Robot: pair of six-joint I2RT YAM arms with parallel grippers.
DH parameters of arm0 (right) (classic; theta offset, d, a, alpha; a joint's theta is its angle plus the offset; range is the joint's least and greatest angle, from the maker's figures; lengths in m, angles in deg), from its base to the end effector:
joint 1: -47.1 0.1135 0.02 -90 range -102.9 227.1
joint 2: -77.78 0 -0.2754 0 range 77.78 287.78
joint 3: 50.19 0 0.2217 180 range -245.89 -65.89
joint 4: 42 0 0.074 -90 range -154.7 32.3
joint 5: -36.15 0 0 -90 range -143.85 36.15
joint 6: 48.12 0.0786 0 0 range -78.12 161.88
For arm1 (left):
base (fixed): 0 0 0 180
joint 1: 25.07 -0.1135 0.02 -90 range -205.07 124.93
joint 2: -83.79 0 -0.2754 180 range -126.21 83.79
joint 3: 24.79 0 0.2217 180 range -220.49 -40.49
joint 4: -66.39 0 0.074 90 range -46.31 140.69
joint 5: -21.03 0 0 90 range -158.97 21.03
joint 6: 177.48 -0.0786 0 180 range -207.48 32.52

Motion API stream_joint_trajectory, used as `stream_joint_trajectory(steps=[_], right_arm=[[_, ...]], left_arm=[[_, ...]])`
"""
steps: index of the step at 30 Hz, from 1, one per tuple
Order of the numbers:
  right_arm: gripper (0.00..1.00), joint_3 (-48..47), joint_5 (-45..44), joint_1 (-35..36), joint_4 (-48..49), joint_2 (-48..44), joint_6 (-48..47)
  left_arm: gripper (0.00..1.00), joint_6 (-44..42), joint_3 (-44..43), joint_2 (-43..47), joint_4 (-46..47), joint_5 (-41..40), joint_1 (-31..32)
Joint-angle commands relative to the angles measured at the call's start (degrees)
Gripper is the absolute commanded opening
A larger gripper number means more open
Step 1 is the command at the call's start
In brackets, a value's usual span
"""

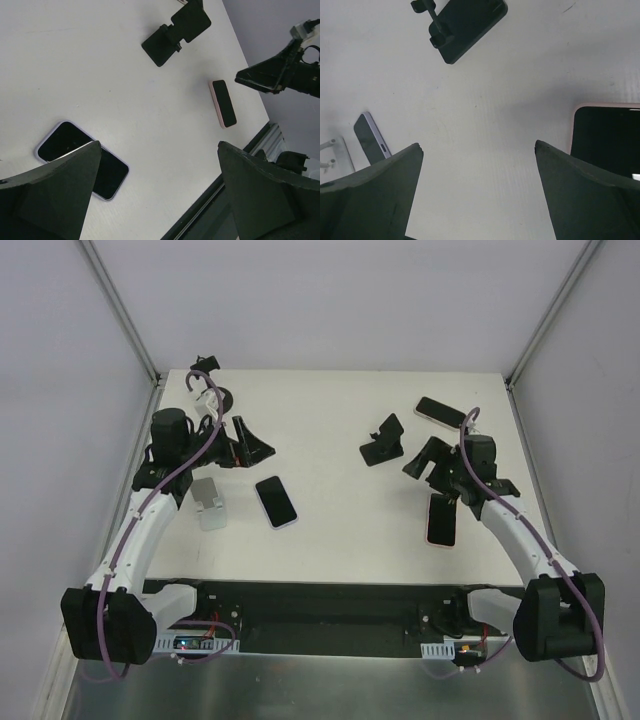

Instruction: Place the phone on the phone stand

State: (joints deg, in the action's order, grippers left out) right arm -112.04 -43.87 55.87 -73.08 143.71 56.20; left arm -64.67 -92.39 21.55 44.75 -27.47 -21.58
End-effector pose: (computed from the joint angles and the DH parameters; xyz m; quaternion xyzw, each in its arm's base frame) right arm 0.2476 0.0520 0.2620 0.0028 0.8852 0.1675 0.4340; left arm 0.2364 -0.0666 0.3407 0.0840 0.7733 -0.4037 0.4818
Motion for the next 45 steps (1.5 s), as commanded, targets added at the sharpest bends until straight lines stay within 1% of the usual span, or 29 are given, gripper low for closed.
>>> stream_joint_trajectory(steps=[1,3,5,8,12,14,16,18,19,22,24,27,29,33,34,36,38,39,40,41,42,43,44,45], right_arm=[[0.96,5.1,4.26,-0.43,17.55,2.0,12.57],[0.96,5.28,3.21,0.1,21.5,3.58,12.22],[0.97,4.15,5.83,0.01,24.5,7.53,11.69],[0.9,1.51,6.29,1.15,28.02,12.81,9.94],[0.87,-1.92,3.82,2.56,30.74,19.22,9.31],[0.82,-3.32,4.52,2.65,33.03,22.91,9.06],[0.81,-5.96,4.61,3.26,33.57,26.07,8.53],[0.79,-7.45,4.26,3.79,34.36,27.84,6.77],[0.76,-8.68,3.13,4.05,34.62,29.59,5.9],[0.71,-10.97,2.51,4.14,35.94,33.28,3.61],[0.68,-11.5,2.94,4.23,38.83,34.7,1.94],[0.6,-13.34,2.94,4.23,39.9,37.42,0.88],[0.51,-15.18,2.59,4.15,38.33,38.3,-1.14],[0.39,-16.95,2.85,3.97,37.0,40.15,-5.88],[0.33,-17.74,3.46,3.79,36.48,40.67,-6.59],[0.29,-19.23,4.26,3.44,34.36,41.55,-8.96],[0.24,-19.59,7.24,3.27,34.45,41.91,-12.37],[0.2,-20.46,9.42,3.18,34.45,42.43,-13.87],[0.15,-21.17,17.63,3.18,34.62,42.87,-16.32],[0.13,-22.39,22.58,3.09,33.93,43.4,-20.44],[0.1,-25.01,27.24,3.18,32.62,44.71,-22.65],[0.04,-26.78,35.29,3.18,30.69,45.33,-24.59],[0.02,-28.19,37.46,3.09,26.23,46.03,-26.61],[0.01,-29.34,39.05,3.0,23.93,47.26,-29.59]], left_arm=[[0.99,1.54,-0.22,0.45,4.53,4.64,1.96],[0.99,1.71,-0.13,0.71,4.53,5.0,2.05],[0.98,1.89,-0.22,0.98,4.61,5.0,2.31],[0.98,2.33,-0.04,0.89,4.79,5.17,3.19],[0.98,2.33,0.13,1.41,5.14,5.44,4.68],[0.97,2.15,0.22,1.68,5.14,5.35,5.13],[0.97,2.15,0.22,1.86,5.14,5.09,5.48],[0.96,2.24,0.39,1.68,5.06,5.0,5.83],[0.97,2.33,0.31,1.68,5.06,5.0,6.09],[0.96,2.33,0.31,1.24,5.14,5.0,6.97],[0.96,2.33,0.31,1.15,5.14,5.09,7.41],[0.96,2.15,0.39,0.98,5.14,5.09,8.03],[0.96,2.15,0.4,1.06,5.23,5.09,8.38],[0.96,1.8,0.66,0.8,5.23,4.65,8.82],[0.96,1.89,0.66,0.72,5.23,4.65,8.91],[0.96,1.89,0.57,0.45,5.23,5.35,9.43],[0.96,2.06,0.66,0.36,5.75,5.7,9.7],[0.96,2.15,0.66,0.19,5.76,5.88,9.87],[0.96,2.24,0.75,0.27,5.76,6.05,9.87],[0.95,2.24,0.66,0.1,5.76,6.05,9.87],[0.95,2.24,0.57,0.01,5.76,6.14,9.87],[0.95,2.24,0.66,-0.08,5.76,6.23,9.87],[0.95,2.24,0.57,-0.16,5.76,6.32,9.87],[0.95,2.33,0.66,-0.25,5.76,6.32,9.87]])
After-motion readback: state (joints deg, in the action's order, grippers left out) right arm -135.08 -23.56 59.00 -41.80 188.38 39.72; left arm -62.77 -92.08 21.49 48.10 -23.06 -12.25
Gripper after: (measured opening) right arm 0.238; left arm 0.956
